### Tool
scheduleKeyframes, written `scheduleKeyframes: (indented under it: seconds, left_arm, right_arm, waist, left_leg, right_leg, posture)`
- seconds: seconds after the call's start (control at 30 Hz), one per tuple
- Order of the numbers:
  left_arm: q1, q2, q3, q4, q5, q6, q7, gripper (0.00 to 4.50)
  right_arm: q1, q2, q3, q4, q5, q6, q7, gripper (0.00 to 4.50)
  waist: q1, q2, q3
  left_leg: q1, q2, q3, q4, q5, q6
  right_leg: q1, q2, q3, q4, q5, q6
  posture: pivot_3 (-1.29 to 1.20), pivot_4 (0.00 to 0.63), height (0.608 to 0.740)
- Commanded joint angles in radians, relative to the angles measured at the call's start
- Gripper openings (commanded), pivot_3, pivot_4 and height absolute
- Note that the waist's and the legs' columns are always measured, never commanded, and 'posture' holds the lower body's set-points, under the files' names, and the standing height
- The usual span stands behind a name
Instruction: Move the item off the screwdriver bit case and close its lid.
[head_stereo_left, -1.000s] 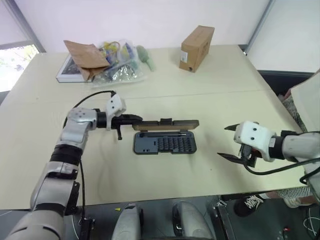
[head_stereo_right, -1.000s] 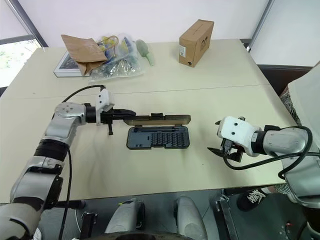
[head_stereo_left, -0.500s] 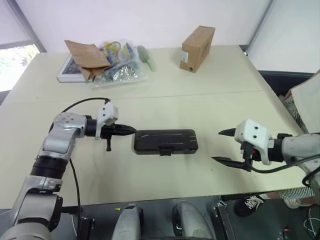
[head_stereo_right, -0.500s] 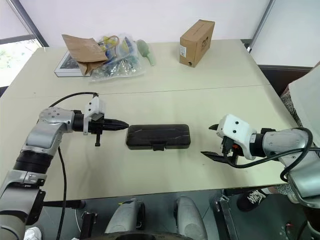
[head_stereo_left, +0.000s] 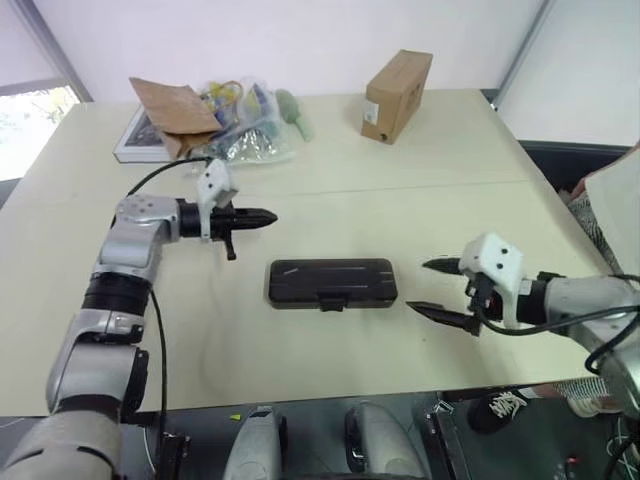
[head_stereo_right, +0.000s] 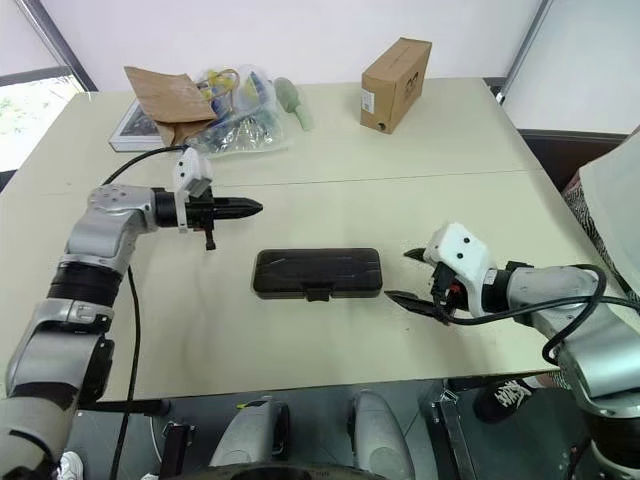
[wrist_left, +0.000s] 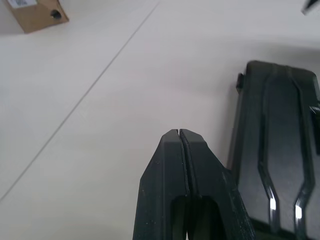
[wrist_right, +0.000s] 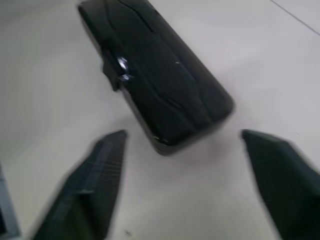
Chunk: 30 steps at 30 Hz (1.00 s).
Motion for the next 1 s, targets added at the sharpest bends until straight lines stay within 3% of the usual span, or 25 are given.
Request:
scheduleKeyframes:
  seconds: [0.03,0.13,0.33,0.5,0.63,0.7,0.83,1.0]
  left_arm:
    - [-0.066,-0.025,-0.020,0.072,0.030,-0.065,-0.018,0.00]
    - [-0.115,-0.051,-0.038,0.164,0.055,-0.108,-0.041,0.00]
    - [-0.253,-0.108,-0.075,0.403,0.126,-0.187,-0.079,0.00]
    - [-0.377,-0.162,-0.105,0.602,0.209,-0.223,-0.085,0.00]
    - [-0.445,-0.210,-0.116,0.689,0.262,-0.232,-0.072,0.00]
    - [-0.460,-0.227,-0.121,0.712,0.289,-0.245,-0.069,0.00]
    - [-0.472,-0.257,-0.118,0.733,0.326,-0.274,-0.052,0.00]
    - [-0.463,-0.286,-0.112,0.737,0.349,-0.324,-0.040,0.00]
  right_arm:
    - [-0.017,0.009,-0.005,-0.044,0.051,0.001,-0.007,1.60]
    - [-0.039,0.022,0.001,-0.041,0.095,0.028,-0.017,0.03]
    - [-0.160,0.092,0.059,-0.048,0.217,0.171,-0.099,0.03]
    - [-0.350,0.269,0.041,-0.034,0.401,0.528,-0.304,0.03]
    - [-0.412,0.358,0.043,-0.078,0.456,0.746,-0.408,0.03]
    - [-0.423,0.450,-0.001,-0.053,0.501,0.811,-0.502,0.03]
    - [-0.370,0.521,-0.015,-0.054,0.645,0.822,-0.687,0.03]
    - [-0.300,0.659,-0.048,0.043,0.814,0.822,-1.050,0.03]
  waist:
    - [0.000,0.000,0.000]
    - [-0.002,0.000,0.000]
    - [-0.002,0.000,0.000]
    - [-0.001,0.000,0.000]
    - [0.002,0.000,0.000]
    - [0.001,0.000,0.000]
    - [0.000,0.000,0.000]
    - [-0.003,0.000,0.000]
  left_leg:
    - [0.000,0.000,0.000,0.001,0.000,0.000]
    - [-0.001,0.000,-0.001,0.004,-0.002,0.003]
    - [-0.002,0.000,-0.002,0.006,-0.003,0.006]
    - [-0.003,0.000,-0.003,0.007,-0.004,0.006]
    - [-0.006,0.000,-0.004,0.007,-0.004,0.007]
    - [-0.007,0.000,-0.004,0.008,-0.004,0.007]
    - [-0.007,0.000,-0.005,0.008,-0.004,0.007]
    - [-0.007,0.000,-0.005,0.008,-0.004,0.007]
  right_leg:
    - [0.000,0.000,-0.001,0.000,0.000,0.000]
    - [0.000,0.000,-0.001,0.001,0.000,0.000]
    - [0.000,0.000,-0.002,0.002,0.000,0.000]
    - [0.000,0.000,-0.003,0.002,0.000,0.000]
    - [-0.002,-0.001,-0.005,0.002,0.000,0.000]
    - [-0.002,-0.001,-0.006,0.002,0.000,0.000]
    - [-0.003,-0.001,-0.006,0.003,0.000,0.000]
    - [-0.003,-0.002,-0.006,0.004,0.000,0.000]
  posture:
    - [0.00,0.150,0.740]
    - [0.00,0.150,0.740]
    - [0.00,0.150,0.740]
    - [0.00,0.150,0.740]
    - [0.00,0.150,0.740]
    - [0.00,0.150,0.740]
    - [0.00,0.150,0.740]
    - [0.00,0.150,0.740]
